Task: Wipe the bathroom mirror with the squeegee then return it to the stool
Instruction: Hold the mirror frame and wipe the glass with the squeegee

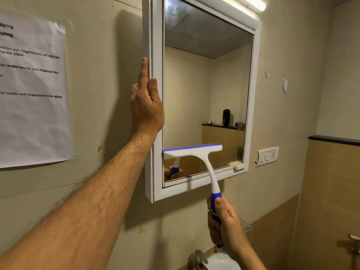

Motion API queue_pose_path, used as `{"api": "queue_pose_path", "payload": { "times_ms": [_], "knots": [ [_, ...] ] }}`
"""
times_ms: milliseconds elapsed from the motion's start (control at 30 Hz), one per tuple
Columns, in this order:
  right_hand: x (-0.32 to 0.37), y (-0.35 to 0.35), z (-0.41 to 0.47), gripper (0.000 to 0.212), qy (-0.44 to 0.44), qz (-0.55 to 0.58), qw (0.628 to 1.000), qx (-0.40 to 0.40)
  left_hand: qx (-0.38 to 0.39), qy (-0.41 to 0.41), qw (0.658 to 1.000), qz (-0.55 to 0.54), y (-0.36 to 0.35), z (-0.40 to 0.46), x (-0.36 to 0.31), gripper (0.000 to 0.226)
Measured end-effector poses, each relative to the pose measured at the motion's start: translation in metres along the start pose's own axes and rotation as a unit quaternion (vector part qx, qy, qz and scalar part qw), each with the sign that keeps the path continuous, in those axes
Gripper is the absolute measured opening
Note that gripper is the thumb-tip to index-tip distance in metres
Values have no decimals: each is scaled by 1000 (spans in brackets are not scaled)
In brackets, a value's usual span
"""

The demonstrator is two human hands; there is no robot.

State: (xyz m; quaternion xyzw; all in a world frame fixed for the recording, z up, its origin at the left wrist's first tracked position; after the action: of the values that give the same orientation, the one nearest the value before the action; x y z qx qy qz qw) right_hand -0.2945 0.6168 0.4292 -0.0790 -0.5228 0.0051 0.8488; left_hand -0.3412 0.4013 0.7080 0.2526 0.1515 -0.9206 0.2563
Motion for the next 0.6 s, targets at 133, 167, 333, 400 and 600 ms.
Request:
{"api": "queue_pose_path", "payload": {
  "times_ms": [133,167,333,400,600],
  "knots": [
    [-20,5,-20,79,8,-24,1000,-9,-13,-18,1000,9,0,1,-2,45],
    [-21,6,-24,81,9,-25,1000,-9,-14,-24,1000,9,0,1,-2,45],
    [0,8,-17,61,8,-12,1000,5,-14,-26,999,18,1,1,-4,46],
    [8,5,-8,49,10,-11,1000,15,-4,-15,1000,25,1,0,-7,46],
    [-3,5,-14,38,10,-29,999,13,-28,-25,999,28,1,-1,-5,45]
  ]
}}
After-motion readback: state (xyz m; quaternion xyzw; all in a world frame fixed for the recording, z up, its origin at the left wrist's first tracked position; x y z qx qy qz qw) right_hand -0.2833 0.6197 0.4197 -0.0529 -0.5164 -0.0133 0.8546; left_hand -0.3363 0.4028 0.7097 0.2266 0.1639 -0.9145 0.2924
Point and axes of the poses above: each hand's wrist, its own z-axis towards the middle knuckle, its own y-axis out of the back of the hand, x = y × z, the point moved 8 cm from there along z, towards the middle knuckle, and after that the axes turned 10 degrees about y, right-handed, at the moved point
